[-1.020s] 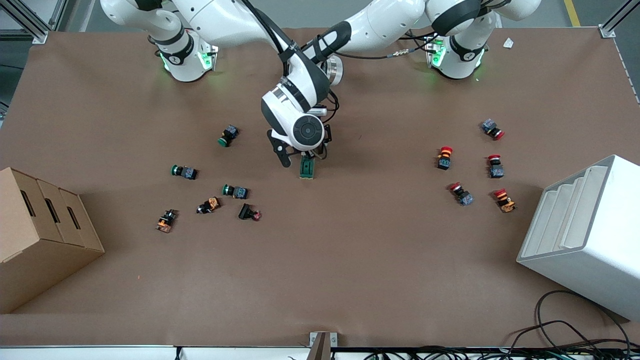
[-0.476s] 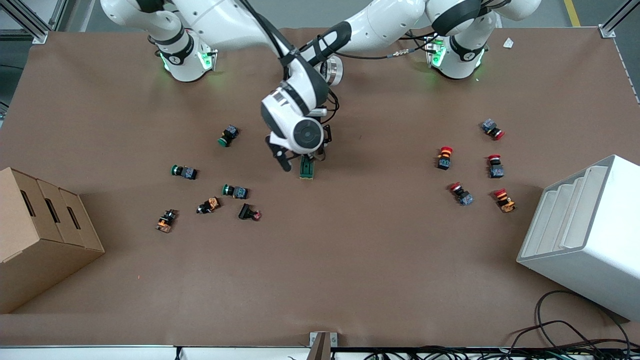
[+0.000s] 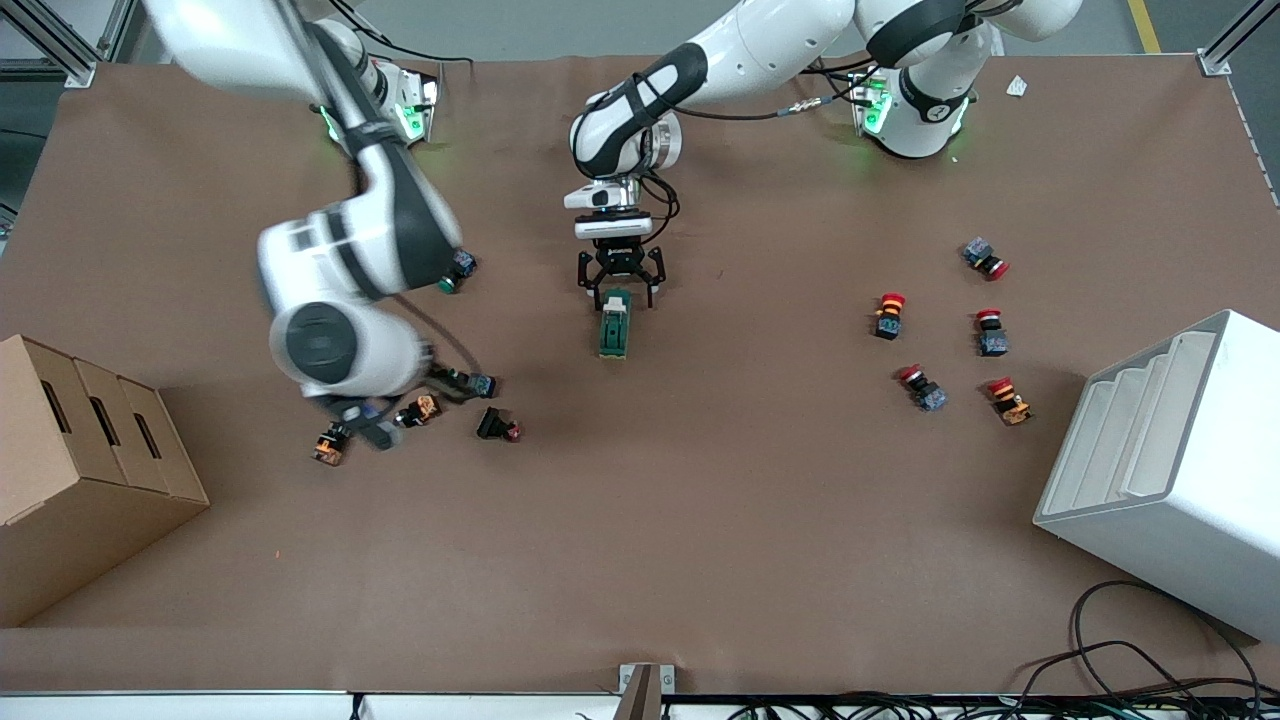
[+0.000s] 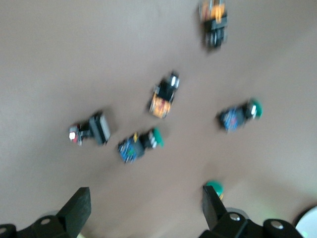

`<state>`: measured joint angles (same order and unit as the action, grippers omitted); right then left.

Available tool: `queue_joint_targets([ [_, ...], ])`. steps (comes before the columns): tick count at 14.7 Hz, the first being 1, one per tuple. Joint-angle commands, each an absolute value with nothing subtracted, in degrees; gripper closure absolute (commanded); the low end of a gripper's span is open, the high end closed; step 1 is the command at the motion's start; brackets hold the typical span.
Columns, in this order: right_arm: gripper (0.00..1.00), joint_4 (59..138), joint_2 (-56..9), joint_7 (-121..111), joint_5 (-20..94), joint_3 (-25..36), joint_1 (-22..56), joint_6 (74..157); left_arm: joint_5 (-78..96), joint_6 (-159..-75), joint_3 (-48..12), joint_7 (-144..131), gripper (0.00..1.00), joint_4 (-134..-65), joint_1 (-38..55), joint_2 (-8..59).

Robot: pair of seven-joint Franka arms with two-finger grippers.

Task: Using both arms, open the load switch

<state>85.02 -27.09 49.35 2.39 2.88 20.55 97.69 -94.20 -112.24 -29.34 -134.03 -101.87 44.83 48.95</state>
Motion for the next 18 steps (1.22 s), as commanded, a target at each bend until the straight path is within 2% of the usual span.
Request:
queue_joint_targets([
  [1,0.0,86.8,-23.6,33.6,0.9,1.5,13.0,99.3,-85.8,-112.6,-30.2,-127.5,0.0,-97.1,44.3,46.8],
  [5,0.0,86.7,-19.8,9.0,1.1,1.3,2.5,99.2,-72.5,-112.6,-30.1,-117.9,0.0,-90.1,43.4,42.8],
  [8,0.0,86.7,-18.5,0.5,1.1,1.4,-1.8,98.4,-63.7,-112.6,-30.1,-111.1,0.0,-88.6,39.5,37.4],
  [14,0.0,82.9,-19.2,-0.3,1.8,1.2,-3.2,95.4,-42.6,-111.9,-30.1,-89.3,0.0,-87.8,26.8,25.2],
  [16,0.0,81.7,-19.2,0.7,2.6,0.9,-2.6,89.0,-38.3,-107.9,-30.1,-81.1,0.0,-84.7,22.9,23.8],
  [18,0.0,78.5,-19.1,0.2,2.8,0.9,-2.1,86.8,-34.2,-101.9,-30.0,-72.2,0.0,-79.7,20.3,23.9],
])
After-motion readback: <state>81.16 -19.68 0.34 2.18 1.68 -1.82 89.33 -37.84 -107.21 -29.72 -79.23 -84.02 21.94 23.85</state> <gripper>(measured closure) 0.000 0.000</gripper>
